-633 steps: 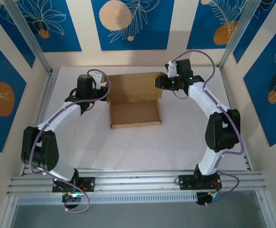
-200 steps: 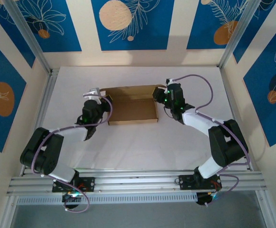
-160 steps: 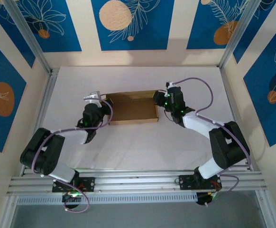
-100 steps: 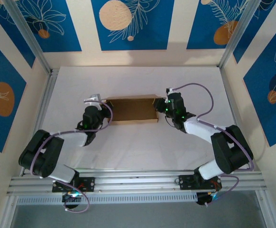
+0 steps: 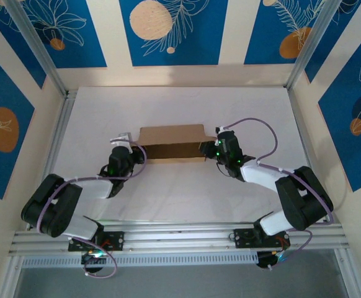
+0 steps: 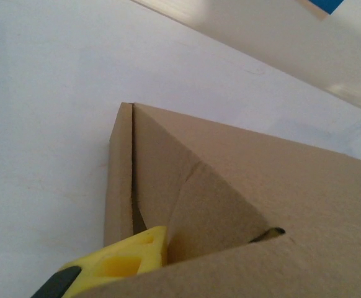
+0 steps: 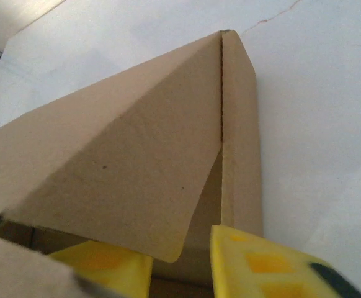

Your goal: Fold the paper box

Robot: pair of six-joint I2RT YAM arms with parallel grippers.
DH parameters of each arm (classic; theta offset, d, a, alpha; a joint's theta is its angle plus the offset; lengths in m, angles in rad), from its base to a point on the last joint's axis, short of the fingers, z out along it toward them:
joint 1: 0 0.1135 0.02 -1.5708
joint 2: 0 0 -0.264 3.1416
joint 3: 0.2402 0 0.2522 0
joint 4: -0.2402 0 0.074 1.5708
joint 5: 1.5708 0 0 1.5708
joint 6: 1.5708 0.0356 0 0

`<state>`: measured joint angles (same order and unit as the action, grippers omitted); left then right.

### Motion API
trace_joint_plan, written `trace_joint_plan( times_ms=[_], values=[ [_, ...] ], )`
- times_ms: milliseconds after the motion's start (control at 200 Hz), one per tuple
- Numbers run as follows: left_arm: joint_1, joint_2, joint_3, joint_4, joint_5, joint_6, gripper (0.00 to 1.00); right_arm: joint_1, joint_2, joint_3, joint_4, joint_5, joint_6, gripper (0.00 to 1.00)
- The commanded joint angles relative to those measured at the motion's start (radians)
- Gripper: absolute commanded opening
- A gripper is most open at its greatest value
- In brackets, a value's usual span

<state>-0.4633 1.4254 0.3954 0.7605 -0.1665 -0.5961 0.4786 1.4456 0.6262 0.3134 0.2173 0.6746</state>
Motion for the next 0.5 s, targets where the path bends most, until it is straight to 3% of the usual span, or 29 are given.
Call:
trace_joint_plan(
  times_ms=[0, 235, 495],
  values=[
    [-0.012, -0.034, 0.005, -0.075, -0.037, 0.014, 0.19, 0.003, -0.052, 0.021, -0.051, 0.024, -0.022, 0.44],
    [-0.013, -0.056, 0.047, -0.168, -0.065, 0.059, 0.18, -0.017, -0.165, 0.030, -0.125, -0.020, -0.042, 0.69],
    [-0.025, -0.045, 0.088, -0.219, -0.080, 0.084, 0.18, -0.011, -0.319, -0.079, -0.119, -0.129, 0.013, 0.71]
  ],
)
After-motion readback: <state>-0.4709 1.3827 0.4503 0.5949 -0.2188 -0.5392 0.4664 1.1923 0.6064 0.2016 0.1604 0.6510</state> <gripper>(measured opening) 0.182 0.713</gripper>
